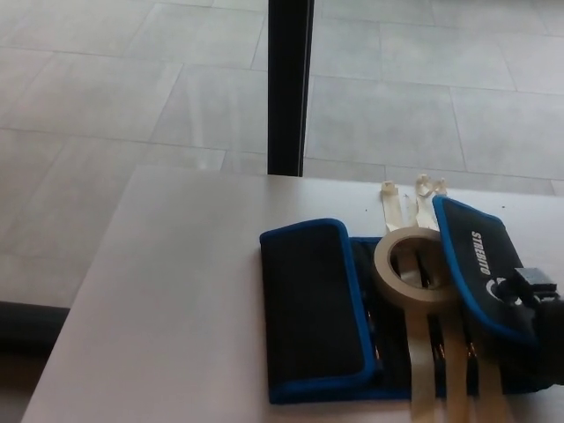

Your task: The robot uses its right hand to open a black folded toolkit cover kept in the middle of the desk

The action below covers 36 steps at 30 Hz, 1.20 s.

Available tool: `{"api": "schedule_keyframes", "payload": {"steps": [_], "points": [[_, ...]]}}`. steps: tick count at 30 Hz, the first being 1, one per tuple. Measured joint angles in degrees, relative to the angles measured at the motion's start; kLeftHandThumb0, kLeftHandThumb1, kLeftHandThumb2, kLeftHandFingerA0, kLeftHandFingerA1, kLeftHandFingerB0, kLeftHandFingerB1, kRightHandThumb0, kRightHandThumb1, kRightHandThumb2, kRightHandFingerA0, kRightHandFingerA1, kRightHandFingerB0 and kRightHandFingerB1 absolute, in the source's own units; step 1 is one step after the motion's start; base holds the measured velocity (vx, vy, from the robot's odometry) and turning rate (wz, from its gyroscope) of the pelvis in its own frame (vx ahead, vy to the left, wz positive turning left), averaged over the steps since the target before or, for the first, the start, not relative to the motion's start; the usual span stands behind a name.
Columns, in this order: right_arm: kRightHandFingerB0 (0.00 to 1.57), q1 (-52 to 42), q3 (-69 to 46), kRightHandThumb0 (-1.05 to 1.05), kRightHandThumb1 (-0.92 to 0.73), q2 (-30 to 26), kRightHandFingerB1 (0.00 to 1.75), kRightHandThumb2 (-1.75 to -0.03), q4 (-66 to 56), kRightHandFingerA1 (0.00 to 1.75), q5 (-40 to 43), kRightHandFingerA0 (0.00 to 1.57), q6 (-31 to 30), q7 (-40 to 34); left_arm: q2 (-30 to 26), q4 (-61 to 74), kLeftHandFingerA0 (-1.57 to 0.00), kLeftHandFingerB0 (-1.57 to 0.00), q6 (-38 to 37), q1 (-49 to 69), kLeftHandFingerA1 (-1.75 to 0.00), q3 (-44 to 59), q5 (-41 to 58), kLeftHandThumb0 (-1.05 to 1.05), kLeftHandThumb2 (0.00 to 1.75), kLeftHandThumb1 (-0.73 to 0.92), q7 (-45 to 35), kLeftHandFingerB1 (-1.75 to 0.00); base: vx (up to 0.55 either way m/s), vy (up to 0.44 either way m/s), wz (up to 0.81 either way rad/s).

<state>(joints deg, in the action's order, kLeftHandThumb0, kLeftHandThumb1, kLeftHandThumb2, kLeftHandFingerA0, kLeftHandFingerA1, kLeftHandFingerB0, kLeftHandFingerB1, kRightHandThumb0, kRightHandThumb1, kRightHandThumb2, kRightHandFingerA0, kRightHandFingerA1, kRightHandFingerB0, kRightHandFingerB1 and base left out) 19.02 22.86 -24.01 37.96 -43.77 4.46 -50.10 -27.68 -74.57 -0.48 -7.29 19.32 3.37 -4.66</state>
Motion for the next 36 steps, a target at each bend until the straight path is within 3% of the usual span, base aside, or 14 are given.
{"api": "schedule_keyframes", "payload": {"steps": [6,11,18,19,25,26,27,28,30,31,32,33,34,36], "points": [[0.84,-0.34,-7.92,-0.22,-0.73,4.17,0.9,-0.82,0.0,1.64,3.92,0.84,1.56,0.27,0.02,0.0,-1.4,-1.22,0.0,-0.02,-1.35,0.0,0.01,-0.3,0.85,-0.28,-0.01,-1.28,0.0,0.0,0.0],[0.78,-0.58,-13.84,-0.31,-0.69,5.7,0.82,-0.77,-0.24,1.03,6.95,0.5,1.99,1.23,0.04,0.0,-1.35,-1.22,0.0,-0.02,-1.35,-0.01,0.0,-0.32,0.87,-0.28,0.0,-1.29,0.0,0.0,0.0],[0.77,-1.11,-22.75,-0.43,-0.6,6.1,1.05,-0.94,-0.39,1.26,11.82,0.43,2.07,3.25,0.04,0.0,-1.36,-1.2,0.0,-0.04,-1.36,-0.02,0.0,-0.33,0.86,-0.3,0.0,-1.29,0.0,0.0,0.0],[0.85,-1.21,-24.28,-0.43,-0.49,6.09,1.03,-1.04,-0.4,1.46,12.62,0.7,2.02,3.59,0.05,0.0,-1.36,-1.2,0.0,-0.06,-1.36,-0.02,0.0,-0.33,0.86,-0.29,0.0,-1.29,0.0,0.0,0.0],[0.92,-1.5,-32.53,-0.37,-0.35,5.96,1.23,-1.17,-0.23,1.38,16.68,1.06,1.33,5.54,0.05,0.0,-1.34,-1.19,0.0,-0.08,-1.35,-0.03,0.01,-0.33,0.85,-0.29,0.0,-1.28,0.0,0.0,0.0],[0.0,-1.51,-34.39,-0.46,-0.61,5.91,0.6,-1.09,-0.21,1.47,17.58,0.56,1.1,5.96,0.05,0.0,-1.34,-1.19,0.0,-0.08,-1.35,-0.03,0.0,-0.33,0.86,-0.29,0.0,-1.28,0.0,0.0,0.0],[0.0,-1.51,-35.59,-0.46,-0.61,5.87,0.6,-1.09,-0.18,1.47,18.17,0.56,0.91,6.22,0.05,0.0,-1.34,-1.19,0.0,-0.08,-1.35,-0.03,0.0,-0.33,0.86,-0.29,0.0,-1.28,0.0,0.0,0.0],[0.0,-1.52,-37.47,-0.49,-0.71,5.86,0.14,-1.04,-0.14,1.6,19.21,0.27,0.56,6.56,0.05,0.0,-1.35,-1.19,0.0,-0.08,-1.35,-0.03,0.01,-0.33,0.86,-0.29,0.0,-1.28,0.0,0.0,0.0],[0.0,-1.52,-40.39,-0.49,-0.71,5.86,0.14,-1.04,-0.15,1.6,20.84,0.27,-0.09,7.06,0.05,0.0,-1.35,-1.19,0.0,-0.09,-1.35,-0.02,0.01,-0.33,0.86,-0.29,0.0,-1.28,0.0,0.0,0.0],[0.0,-1.52,-41.52,-0.46,-0.66,5.86,0.28,-1.09,-0.15,0.82,21.47,0.0,-0.36,7.29,0.05,0.0,-1.34,-1.19,0.0,-0.09,-1.35,-0.02,0.01,-0.33,0.86,-0.29,0.0,-1.28,0.0,0.0,0.0],[0.0,-1.52,-43.2,-0.46,-0.66,5.86,0.28,-1.09,-0.14,0.82,22.38,0.0,-0.75,7.59,0.05,0.0,-1.34,-1.19,0.0,-0.09,-1.35,-0.03,0.01,-0.33,0.86,-0.29,0.0,-1.28,0.0,0.0,0.0],[0.0,-1.52,-44.39,-0.55,-0.69,5.86,0.52,-1.03,-0.13,0.42,23.07,0.0,-1.05,7.78,0.05,0.0,-1.34,-1.18,0.0,-0.09,-1.33,-0.03,0.01,-0.32,0.85,-0.29,0.0,-1.27,0.0,0.0,0.0],[0.0,-1.52,-45.96,-0.59,-0.8,5.86,0.19,-0.97,-0.13,0.32,23.96,0.0,-1.45,8.08,0.05,0.0,-1.33,-1.18,0.0,-0.1,-1.34,-0.03,0.01,-0.32,0.85,-0.29,0.0,-1.27,0.0,0.0,0.0],[0.0,-1.6,-48.81,-0.61,-0.81,5.86,0.07,-0.95,-0.17,1.29,25.54,0.06,-2.31,8.65,0.05,0.0,-1.33,-1.17,0.0,-0.11,-1.35,-0.04,0.01,-0.33,0.86,-0.3,0.0,-1.27,0.0,0.0,0.0]]}}
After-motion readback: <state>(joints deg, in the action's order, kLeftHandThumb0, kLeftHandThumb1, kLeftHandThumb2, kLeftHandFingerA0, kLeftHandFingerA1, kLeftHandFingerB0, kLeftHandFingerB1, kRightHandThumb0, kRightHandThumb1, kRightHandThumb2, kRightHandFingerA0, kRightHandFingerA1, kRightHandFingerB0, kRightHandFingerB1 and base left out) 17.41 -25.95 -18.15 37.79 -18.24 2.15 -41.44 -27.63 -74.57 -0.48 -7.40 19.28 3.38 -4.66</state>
